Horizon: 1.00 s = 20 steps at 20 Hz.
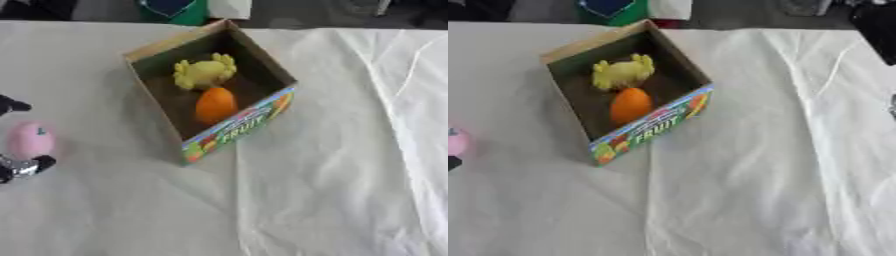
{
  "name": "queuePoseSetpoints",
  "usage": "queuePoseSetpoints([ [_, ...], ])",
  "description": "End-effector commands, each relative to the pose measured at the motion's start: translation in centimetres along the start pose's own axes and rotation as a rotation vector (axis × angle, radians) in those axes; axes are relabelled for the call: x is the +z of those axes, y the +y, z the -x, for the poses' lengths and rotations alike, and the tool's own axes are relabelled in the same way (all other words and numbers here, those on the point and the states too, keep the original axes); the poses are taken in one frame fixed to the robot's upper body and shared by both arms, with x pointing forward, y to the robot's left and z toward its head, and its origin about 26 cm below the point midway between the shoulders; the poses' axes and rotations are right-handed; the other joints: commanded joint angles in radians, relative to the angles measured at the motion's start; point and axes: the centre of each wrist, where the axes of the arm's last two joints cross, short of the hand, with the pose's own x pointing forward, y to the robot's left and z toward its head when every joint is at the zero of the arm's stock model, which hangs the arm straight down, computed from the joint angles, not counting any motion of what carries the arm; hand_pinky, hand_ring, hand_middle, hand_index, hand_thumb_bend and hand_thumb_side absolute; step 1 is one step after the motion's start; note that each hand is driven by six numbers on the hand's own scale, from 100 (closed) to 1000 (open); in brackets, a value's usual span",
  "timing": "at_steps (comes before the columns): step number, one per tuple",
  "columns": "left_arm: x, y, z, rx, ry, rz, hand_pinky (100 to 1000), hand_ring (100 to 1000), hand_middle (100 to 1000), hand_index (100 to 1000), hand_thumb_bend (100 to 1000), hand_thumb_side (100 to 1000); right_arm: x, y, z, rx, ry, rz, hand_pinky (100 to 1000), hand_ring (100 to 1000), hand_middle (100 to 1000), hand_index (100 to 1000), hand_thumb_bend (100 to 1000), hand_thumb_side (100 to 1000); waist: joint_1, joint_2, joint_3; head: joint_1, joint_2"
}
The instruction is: Pick up objects on the table and place them in the box.
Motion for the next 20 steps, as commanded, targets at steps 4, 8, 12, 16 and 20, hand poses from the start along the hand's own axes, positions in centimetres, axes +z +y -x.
queuePoseSetpoints([
  [4,-0.7,0.5,1.2,0.008,0.045,-0.027,692,864,837,926,476,718,-0.4,-0.8,-0.6,-0.001,-0.025,0.023,697,729,614,767,100,712,0.0,-0.009,0.001,0.007,-0.014],
  [8,-1.4,0.0,1.6,0.021,0.055,-0.014,683,856,828,911,452,699,-0.4,-0.8,-0.5,-0.002,-0.022,0.025,702,729,614,767,100,713,-0.001,-0.004,-0.001,0.008,-0.017],
  [12,-2.0,-0.6,2.0,0.026,0.069,0.005,672,847,812,887,421,677,-0.3,-0.8,-0.5,-0.003,-0.02,0.028,701,729,614,767,100,713,-0.002,-0.001,-0.002,0.007,-0.02],
  [16,-2.3,-1.0,2.2,0.033,0.071,0.012,655,829,772,836,358,619,-0.3,-0.8,-0.5,-0.004,-0.018,0.029,701,730,614,767,100,714,-0.004,0.001,-0.003,0.005,-0.02],
  [20,-2.4,-1.0,2.1,0.041,0.06,-0.008,622,796,730,739,264,538,-0.3,-0.8,-0.5,-0.005,-0.016,0.032,701,730,613,767,100,715,-0.004,0.002,-0.002,0.004,-0.02],
])
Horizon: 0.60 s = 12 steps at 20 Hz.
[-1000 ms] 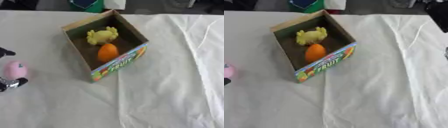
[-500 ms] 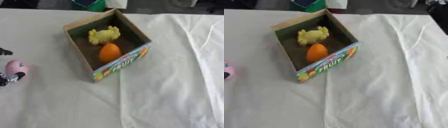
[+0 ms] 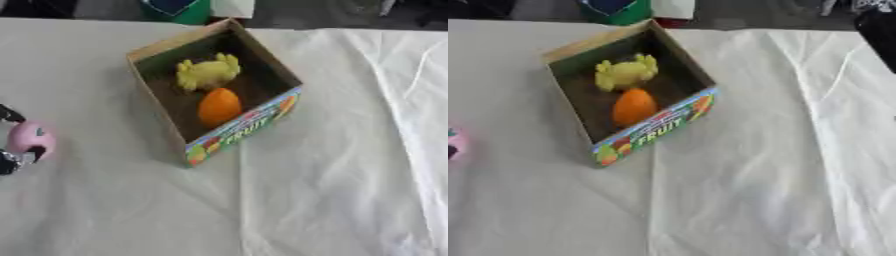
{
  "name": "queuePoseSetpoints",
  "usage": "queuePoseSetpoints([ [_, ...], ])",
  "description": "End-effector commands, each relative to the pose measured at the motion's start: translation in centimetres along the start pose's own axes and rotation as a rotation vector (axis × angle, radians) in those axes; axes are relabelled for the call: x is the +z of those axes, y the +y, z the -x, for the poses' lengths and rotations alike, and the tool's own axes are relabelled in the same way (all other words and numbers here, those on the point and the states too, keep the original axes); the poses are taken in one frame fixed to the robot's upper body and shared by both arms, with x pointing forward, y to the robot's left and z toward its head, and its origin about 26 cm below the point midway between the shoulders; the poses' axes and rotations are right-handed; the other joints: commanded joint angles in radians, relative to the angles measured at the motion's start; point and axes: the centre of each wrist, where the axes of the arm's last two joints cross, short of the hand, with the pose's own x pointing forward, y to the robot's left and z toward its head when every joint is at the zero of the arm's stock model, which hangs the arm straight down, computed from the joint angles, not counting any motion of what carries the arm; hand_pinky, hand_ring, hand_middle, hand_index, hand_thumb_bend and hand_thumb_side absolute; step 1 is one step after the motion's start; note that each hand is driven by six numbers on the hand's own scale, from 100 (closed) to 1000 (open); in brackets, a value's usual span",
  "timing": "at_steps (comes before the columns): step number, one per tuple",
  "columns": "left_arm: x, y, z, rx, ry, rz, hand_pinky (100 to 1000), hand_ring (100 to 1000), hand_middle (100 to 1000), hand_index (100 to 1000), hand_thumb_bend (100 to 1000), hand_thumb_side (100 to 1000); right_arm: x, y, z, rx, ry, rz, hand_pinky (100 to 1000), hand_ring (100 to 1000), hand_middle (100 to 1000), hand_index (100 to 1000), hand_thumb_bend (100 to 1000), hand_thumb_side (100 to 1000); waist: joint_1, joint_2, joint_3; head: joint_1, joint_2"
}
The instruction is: Pick up objects on the table and place them in the box.
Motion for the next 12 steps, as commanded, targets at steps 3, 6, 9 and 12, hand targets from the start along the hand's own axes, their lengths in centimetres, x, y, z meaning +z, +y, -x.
queuePoseSetpoints([
  [3,0.15,1.02,0.13,-0.003,-0.009,-0.057,595,772,690,692,172,464,-0.42,-0.86,-0.5,0.002,-0.023,0.027,701,729,612,767,100,716,0.002,-0.017,0.003,0.0,-0.01],
  [6,0.07,0.85,0.12,0.019,-0.013,-0.066,571,748,653,658,100,357,-0.42,-0.87,-0.49,0.001,-0.022,0.028,700,729,612,767,100,716,0.002,-0.018,0.004,0.0,-0.009],
  [9,0.04,0.72,0.05,0.058,-0.024,-0.064,535,710,603,634,100,189,-0.4,-0.88,-0.46,0.001,-0.018,0.03,700,729,609,767,100,717,0.003,-0.019,0.006,0.001,-0.007],
  [12,0.09,0.76,-0.14,0.1,-0.042,-0.061,491,674,567,622,100,218,-0.37,-0.86,-0.44,0.0,-0.015,0.032,700,728,608,766,100,718,0.004,-0.02,0.01,0.005,-0.007],
])
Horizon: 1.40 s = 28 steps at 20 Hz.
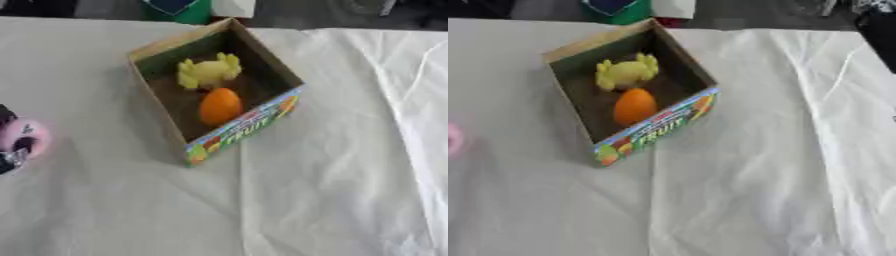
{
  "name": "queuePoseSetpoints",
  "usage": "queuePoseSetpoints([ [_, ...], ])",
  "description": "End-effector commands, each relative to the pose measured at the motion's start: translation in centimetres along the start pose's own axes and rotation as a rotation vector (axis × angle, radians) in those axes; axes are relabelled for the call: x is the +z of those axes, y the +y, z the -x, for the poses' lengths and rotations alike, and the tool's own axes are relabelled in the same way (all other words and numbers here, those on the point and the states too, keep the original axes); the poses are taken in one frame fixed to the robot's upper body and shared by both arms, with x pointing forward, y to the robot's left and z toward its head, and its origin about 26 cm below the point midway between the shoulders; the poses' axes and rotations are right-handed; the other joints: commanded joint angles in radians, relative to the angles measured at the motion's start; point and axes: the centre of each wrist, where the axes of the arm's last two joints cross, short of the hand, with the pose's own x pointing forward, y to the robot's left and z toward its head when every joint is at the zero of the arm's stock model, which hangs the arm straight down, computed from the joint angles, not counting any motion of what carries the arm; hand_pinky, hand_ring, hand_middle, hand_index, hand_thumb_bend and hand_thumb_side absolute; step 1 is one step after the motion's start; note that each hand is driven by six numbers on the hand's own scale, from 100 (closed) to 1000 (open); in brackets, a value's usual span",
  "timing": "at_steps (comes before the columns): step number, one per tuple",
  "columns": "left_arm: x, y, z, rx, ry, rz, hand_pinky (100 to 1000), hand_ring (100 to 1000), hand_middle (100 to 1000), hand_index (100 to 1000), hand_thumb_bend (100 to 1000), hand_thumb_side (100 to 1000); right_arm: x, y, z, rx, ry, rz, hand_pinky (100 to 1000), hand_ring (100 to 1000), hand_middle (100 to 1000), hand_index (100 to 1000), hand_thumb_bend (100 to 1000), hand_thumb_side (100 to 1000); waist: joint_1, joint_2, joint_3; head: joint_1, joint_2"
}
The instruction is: Pick up objects on the table and place them in the box.
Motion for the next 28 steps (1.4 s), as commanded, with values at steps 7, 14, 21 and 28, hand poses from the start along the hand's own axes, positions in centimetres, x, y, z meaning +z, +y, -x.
queuePoseSetpoints([
  [7,0.8,2.2,-1.0,0.051,-0.038,-0.095,371,576,506,568,100,309,-0.4,-0.9,-0.5,0.005,-0.021,0.026,700,726,605,766,100,716,0.008,-0.025,0.008,-0.001,-0.002],
  [14,2.0,4.7,-3.0,0.053,-0.065,-0.259,327,534,486,548,100,346,-0.4,-0.9,-0.4,0.005,-0.018,0.029,700,725,604,765,100,716,0.014,-0.03,0.011,-0.02,-0.003],
  [21,3.1,7.1,-5.5,0.054,-0.138,-0.362,303,513,476,540,100,371,-0.3,-0.8,-0.4,0.004,-0.016,0.029,699,725,603,765,100,716,0.022,-0.034,0.009,-0.032,-0.002],
  [28,3.5,10.0,-8.3,0.035,-0.237,-0.463,301,515,475,540,100,380,-0.4,-0.8,-0.5,0.004,-0.022,0.024,699,725,602,764,100,714,0.032,-0.042,0.001,-0.03,0.001],
])
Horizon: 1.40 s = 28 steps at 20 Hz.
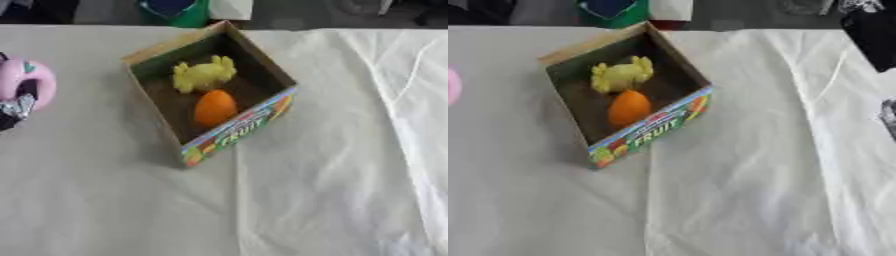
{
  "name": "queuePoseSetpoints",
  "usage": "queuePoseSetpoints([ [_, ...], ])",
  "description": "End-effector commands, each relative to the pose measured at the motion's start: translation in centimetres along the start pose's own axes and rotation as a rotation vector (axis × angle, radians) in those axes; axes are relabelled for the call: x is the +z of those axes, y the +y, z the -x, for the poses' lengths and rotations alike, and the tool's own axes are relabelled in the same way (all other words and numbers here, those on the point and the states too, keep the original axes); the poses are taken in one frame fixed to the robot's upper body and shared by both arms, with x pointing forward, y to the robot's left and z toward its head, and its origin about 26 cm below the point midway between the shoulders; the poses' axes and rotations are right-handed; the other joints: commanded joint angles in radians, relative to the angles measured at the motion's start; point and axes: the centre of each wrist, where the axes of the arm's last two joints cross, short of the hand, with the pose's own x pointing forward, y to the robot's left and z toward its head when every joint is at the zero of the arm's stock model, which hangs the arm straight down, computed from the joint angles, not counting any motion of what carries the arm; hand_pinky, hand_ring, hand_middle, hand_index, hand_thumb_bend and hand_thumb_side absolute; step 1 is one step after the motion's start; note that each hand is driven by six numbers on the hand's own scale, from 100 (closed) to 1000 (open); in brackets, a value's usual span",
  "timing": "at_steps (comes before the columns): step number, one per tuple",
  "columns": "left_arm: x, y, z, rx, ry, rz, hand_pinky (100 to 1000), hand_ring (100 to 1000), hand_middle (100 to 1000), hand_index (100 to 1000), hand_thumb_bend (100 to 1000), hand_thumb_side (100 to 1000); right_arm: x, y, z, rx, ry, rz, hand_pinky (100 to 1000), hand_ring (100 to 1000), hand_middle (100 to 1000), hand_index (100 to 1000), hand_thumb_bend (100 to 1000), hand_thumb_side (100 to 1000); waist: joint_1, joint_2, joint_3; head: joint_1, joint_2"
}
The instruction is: Pick up objects on the table and place them in the box.
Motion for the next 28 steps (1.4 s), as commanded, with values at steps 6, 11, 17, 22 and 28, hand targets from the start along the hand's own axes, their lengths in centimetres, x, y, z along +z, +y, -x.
queuePoseSetpoints([
  [6,-2.4,2.6,-3.4,-0.046,-0.111,-0.114,299,515,475,539,100,380,-0.6,-0.7,-0.9,-0.013,-0.038,0.02,699,725,601,764,100,714,0.009,-0.031,-0.01,-0.016,-0.004],
  [11,-3.9,2.6,-5.3,-0.011,-0.175,-0.133,294,513,471,535,100,384,-0.7,-0.7,-1.0,-0.017,-0.041,0.017,699,724,600,764,100,714,0.014,-0.031,-0.013,-0.041,-0.008],
  [17,-5.5,2.2,-7.7,0.024,-0.251,-0.135,289,511,467,531,100,384,-0.8,-0.6,-1.2,-0.027,-0.049,0.016,698,724,600,763,100,707,0.02,-0.028,-0.023,-0.037,-0.014],
  [22,-7.1,0.4,-9.2,0.061,-0.278,-0.1,283,509,466,529,100,371,-1.0,-0.5,-1.6,-0.042,-0.059,0.013,697,724,599,763,100,714,0.022,-0.019,-0.042,-0.005,-0.022],
  [28,-9.0,-2.5,-10.4,0.056,-0.291,-0.059,285,511,466,528,100,350,-1.2,-0.4,-1.9,-0.054,-0.067,0.015,697,724,599,762,100,716,0.022,-0.007,-0.056,0.02,-0.03],
])
